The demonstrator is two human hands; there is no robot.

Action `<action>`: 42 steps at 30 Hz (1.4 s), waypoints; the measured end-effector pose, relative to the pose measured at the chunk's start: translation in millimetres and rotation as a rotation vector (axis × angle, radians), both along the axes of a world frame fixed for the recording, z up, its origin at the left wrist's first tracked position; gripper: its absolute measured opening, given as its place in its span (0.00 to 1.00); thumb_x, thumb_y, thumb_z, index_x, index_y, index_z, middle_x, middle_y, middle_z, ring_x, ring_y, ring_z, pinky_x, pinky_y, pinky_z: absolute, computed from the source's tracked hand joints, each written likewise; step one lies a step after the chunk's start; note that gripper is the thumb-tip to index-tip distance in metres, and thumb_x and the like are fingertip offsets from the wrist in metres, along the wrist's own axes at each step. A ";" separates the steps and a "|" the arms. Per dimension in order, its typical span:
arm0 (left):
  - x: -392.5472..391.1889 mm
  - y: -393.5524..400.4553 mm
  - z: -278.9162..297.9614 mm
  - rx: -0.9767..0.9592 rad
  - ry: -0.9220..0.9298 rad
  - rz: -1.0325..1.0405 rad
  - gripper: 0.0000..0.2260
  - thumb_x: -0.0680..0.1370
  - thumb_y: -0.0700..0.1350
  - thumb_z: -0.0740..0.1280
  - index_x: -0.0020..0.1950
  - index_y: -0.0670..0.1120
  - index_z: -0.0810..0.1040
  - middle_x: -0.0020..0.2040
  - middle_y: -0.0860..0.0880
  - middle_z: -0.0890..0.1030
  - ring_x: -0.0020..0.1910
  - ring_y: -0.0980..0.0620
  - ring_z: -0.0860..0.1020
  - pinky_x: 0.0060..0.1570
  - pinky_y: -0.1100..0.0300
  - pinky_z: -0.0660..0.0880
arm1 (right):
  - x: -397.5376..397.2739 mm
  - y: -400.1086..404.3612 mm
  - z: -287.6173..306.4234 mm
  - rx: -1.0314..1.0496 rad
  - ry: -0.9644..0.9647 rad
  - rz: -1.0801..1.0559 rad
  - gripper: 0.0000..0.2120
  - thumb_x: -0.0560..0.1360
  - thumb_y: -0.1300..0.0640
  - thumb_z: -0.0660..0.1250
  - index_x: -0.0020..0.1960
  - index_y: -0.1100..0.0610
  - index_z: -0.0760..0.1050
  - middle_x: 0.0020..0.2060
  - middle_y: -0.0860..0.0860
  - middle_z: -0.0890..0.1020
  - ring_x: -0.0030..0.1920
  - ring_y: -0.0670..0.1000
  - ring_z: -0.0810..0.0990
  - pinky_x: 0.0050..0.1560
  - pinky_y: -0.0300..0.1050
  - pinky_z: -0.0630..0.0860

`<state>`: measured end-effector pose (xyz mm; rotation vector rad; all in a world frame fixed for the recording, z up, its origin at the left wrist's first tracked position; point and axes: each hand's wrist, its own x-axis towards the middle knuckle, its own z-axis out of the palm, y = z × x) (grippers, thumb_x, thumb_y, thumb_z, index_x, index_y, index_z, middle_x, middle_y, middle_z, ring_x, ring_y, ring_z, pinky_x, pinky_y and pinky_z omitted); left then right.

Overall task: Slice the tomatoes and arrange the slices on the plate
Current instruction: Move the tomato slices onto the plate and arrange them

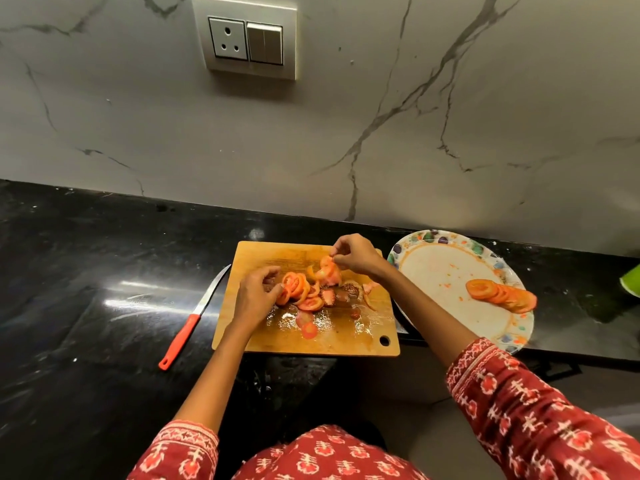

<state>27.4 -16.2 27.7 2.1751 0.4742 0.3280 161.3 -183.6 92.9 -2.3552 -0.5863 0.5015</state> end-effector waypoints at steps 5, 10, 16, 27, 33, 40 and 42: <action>-1.3 2.1 -7.5 0.025 0.091 -0.062 0.25 0.69 0.43 0.75 0.64 0.43 0.73 0.61 0.45 0.76 0.60 0.48 0.74 0.57 0.57 0.72 | -4.1 -10.6 -13.6 -0.075 -0.061 0.047 0.09 0.73 0.67 0.66 0.53 0.62 0.76 0.49 0.56 0.78 0.48 0.51 0.77 0.42 0.37 0.75; -8.0 4.3 -14.3 0.070 0.202 -0.077 0.35 0.64 0.50 0.78 0.68 0.45 0.70 0.62 0.45 0.75 0.60 0.48 0.73 0.58 0.54 0.73 | -12.6 -6.7 -24.6 -0.135 -0.239 0.159 0.12 0.73 0.63 0.68 0.56 0.60 0.75 0.53 0.55 0.79 0.52 0.51 0.77 0.48 0.40 0.75; -9.8 -3.4 -12.3 0.105 0.167 -0.033 0.28 0.68 0.44 0.75 0.66 0.43 0.72 0.62 0.43 0.75 0.60 0.47 0.73 0.58 0.55 0.72 | -18.2 8.2 -46.6 -0.339 -0.572 0.398 0.13 0.77 0.60 0.63 0.61 0.57 0.70 0.57 0.55 0.76 0.58 0.53 0.72 0.54 0.45 0.74; -11.0 1.7 -6.2 -0.009 0.079 -0.029 0.25 0.67 0.40 0.75 0.63 0.43 0.74 0.60 0.45 0.77 0.51 0.55 0.75 0.45 0.71 0.71 | -6.1 -4.7 -29.7 -0.085 -0.470 0.152 0.11 0.77 0.61 0.64 0.59 0.58 0.73 0.50 0.54 0.80 0.51 0.50 0.77 0.47 0.39 0.76; -5.6 -5.4 14.5 -0.120 -0.071 -0.113 0.20 0.68 0.37 0.74 0.59 0.44 0.77 0.57 0.45 0.78 0.54 0.50 0.77 0.51 0.65 0.74 | 1.2 -23.5 -15.1 0.400 0.131 -0.147 0.08 0.73 0.67 0.68 0.52 0.62 0.74 0.45 0.57 0.78 0.43 0.51 0.81 0.37 0.40 0.81; 16.6 -29.0 21.7 -0.132 -0.034 -0.216 0.21 0.67 0.35 0.74 0.58 0.48 0.76 0.57 0.47 0.77 0.54 0.50 0.78 0.53 0.52 0.78 | 6.1 -52.7 -14.2 0.453 0.297 -0.187 0.12 0.72 0.71 0.66 0.55 0.65 0.75 0.44 0.56 0.78 0.44 0.48 0.79 0.37 0.34 0.79; 25.1 -42.7 21.1 -0.104 -0.013 -0.249 0.21 0.68 0.36 0.74 0.58 0.47 0.76 0.57 0.48 0.77 0.53 0.51 0.77 0.51 0.57 0.78 | 10.4 -67.5 -14.7 0.437 0.274 -0.192 0.11 0.73 0.70 0.66 0.55 0.65 0.76 0.46 0.57 0.79 0.46 0.50 0.79 0.40 0.36 0.79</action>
